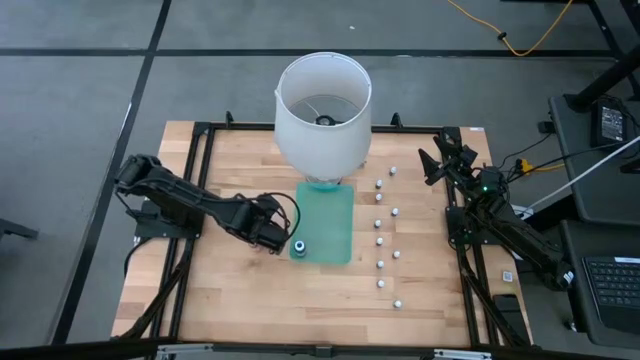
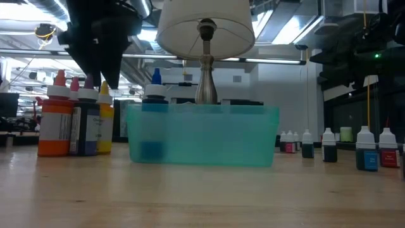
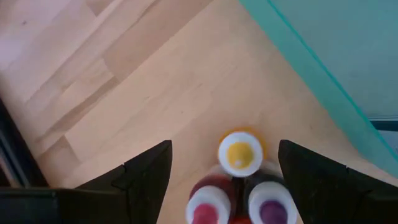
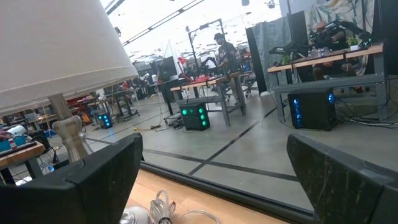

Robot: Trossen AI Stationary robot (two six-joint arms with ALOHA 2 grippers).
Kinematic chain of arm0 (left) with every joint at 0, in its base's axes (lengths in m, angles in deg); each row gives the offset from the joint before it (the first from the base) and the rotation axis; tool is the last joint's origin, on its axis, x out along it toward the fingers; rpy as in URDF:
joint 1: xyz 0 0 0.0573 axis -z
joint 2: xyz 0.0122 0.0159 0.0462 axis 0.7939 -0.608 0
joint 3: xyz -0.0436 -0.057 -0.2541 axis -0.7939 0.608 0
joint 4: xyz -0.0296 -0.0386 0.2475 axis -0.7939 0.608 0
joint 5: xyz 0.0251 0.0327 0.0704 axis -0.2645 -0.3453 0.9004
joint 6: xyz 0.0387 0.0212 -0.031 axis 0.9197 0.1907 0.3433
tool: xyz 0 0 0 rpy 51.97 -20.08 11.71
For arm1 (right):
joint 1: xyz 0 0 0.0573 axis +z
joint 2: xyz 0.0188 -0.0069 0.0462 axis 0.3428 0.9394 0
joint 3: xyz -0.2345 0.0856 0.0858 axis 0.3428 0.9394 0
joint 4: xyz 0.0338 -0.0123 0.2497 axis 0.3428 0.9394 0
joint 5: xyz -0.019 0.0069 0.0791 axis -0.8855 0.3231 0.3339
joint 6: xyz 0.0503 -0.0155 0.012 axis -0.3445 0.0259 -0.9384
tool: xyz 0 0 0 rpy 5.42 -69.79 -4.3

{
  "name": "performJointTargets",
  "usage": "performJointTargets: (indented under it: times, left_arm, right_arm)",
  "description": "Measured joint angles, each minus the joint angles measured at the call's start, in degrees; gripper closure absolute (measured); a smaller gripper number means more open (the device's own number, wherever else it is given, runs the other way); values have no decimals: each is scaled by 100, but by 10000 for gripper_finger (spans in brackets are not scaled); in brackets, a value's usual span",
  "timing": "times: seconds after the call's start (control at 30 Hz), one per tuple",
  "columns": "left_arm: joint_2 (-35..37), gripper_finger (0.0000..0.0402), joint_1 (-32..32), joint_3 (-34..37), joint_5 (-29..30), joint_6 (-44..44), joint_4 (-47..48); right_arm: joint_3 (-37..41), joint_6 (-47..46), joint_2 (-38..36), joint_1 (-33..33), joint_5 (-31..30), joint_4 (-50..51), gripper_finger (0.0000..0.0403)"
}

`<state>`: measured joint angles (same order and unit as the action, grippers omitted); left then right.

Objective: Pick & Place food coloring
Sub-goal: Put the large yellow food coloring bottle into the green bin

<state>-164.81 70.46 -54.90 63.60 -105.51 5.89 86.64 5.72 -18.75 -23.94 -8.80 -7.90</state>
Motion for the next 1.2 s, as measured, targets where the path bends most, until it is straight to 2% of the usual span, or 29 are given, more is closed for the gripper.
performJointTargets:
  times: [0.33,0.77,0.93,1.2]
  left_arm:
    - [-475,118,-42,-2,-133,36,-46]
    - [-554,124,-176,-3,-332,188,-160]
    - [-552,144,-199,-3,-443,191,-158]
    - [-552,200,-195,-4,-526,323,-158]
  right_arm:
    - [0,1,0,-1,0,2,4]
    - [0,0,0,-2,0,2,4]
    - [0,0,0,-2,0,2,4]
    - [0,2,0,0,0,2,4]
